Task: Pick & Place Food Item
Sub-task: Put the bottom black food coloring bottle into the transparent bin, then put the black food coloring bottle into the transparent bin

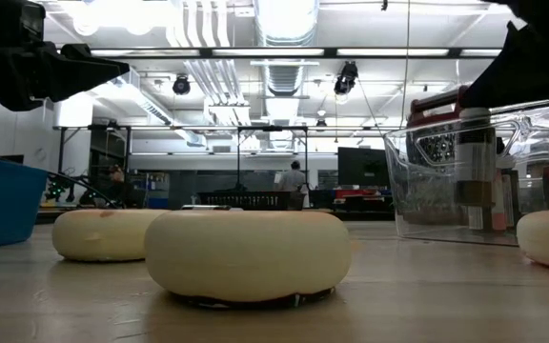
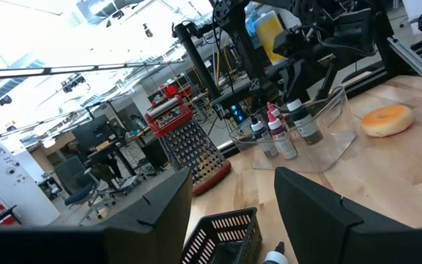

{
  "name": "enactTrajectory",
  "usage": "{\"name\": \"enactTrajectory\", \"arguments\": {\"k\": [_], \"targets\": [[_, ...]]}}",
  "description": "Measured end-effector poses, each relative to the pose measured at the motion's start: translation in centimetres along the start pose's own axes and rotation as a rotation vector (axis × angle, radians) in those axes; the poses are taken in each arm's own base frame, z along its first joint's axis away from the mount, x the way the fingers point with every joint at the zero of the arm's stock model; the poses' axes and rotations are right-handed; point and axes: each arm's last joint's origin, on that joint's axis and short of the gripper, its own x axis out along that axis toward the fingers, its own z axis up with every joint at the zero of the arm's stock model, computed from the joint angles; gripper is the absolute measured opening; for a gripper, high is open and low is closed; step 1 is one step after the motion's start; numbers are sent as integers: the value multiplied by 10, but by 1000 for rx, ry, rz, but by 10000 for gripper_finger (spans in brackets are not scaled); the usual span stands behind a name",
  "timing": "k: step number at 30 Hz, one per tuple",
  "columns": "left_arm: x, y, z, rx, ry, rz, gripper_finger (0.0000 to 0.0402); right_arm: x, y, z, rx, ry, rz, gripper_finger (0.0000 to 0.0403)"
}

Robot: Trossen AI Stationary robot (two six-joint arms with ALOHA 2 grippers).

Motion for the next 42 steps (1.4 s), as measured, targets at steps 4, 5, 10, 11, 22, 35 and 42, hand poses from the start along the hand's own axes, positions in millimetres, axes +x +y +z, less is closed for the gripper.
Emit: {"name": "enactTrajectory", "arguments": {"k": [4, 5, 10, 11, 22, 35, 42], "targets": [[0, 0, 0, 0, 0, 0, 200, 3, 2, 0, -7, 4, -4, 44], [0, 0, 0, 0, 0, 0, 200, 4, 2, 0, -9, 11, -9, 44], [0, 0, 0, 0, 0, 0, 200, 8, 8, 2, -16, 127, -66, 44], [0, 0, 0, 0, 0, 0, 200, 9, 9, 3, -20, 135, -66, 44], [0, 0, 0, 0, 0, 0, 200, 12, 11, 0, -11, 144, -53, 44], [0, 0, 0, 0, 0, 0, 200, 15, 9, -6, 32, 137, -41, 68], [0, 0, 0, 0, 0, 0, 200, 15, 9, -6, 35, 136, -40, 116]]}}
